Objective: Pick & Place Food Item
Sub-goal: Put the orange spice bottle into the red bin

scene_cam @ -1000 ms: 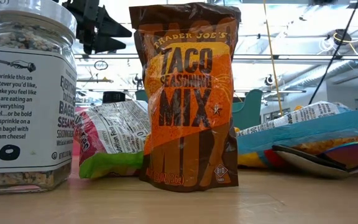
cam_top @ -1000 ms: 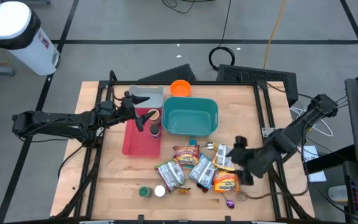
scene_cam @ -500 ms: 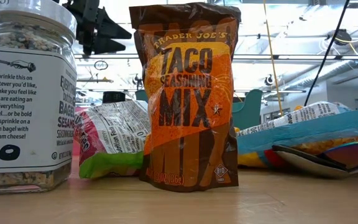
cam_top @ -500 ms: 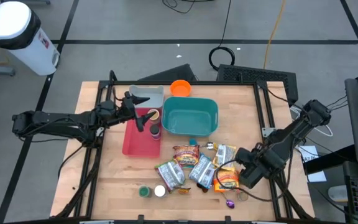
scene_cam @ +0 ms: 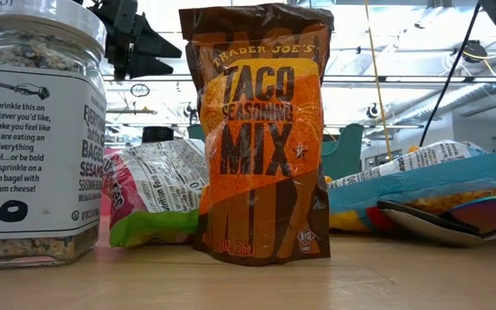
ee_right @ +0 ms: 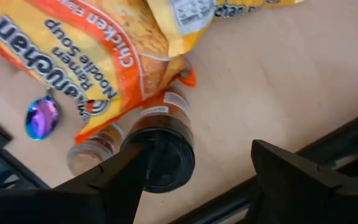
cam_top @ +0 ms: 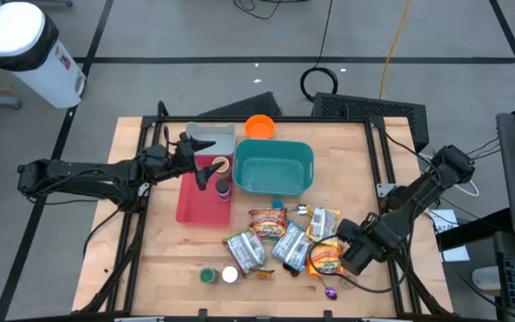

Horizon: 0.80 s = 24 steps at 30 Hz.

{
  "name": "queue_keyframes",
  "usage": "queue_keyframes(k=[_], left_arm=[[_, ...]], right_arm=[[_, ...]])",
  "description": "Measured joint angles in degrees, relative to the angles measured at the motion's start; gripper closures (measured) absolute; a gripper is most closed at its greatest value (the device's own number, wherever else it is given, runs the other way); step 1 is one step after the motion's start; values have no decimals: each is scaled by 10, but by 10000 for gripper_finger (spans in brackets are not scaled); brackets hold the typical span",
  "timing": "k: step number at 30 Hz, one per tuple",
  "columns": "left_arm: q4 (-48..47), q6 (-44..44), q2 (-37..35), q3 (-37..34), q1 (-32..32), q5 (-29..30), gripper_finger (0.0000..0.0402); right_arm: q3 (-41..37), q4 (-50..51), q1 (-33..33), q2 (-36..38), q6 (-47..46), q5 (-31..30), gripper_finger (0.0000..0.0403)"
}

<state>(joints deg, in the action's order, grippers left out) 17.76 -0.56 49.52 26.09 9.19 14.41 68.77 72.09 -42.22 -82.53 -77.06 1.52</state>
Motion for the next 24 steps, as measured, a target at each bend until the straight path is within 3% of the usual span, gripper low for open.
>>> queue_keyframes(k=[12,24], left_arm=[[0,-18,0,0,0,0,39],[0,-30,0,0,0,0,39]], right_arm=[[-2,-16,-15,13,-5,-5,126],[-59,-65,-18,13,-14,-12,126]])
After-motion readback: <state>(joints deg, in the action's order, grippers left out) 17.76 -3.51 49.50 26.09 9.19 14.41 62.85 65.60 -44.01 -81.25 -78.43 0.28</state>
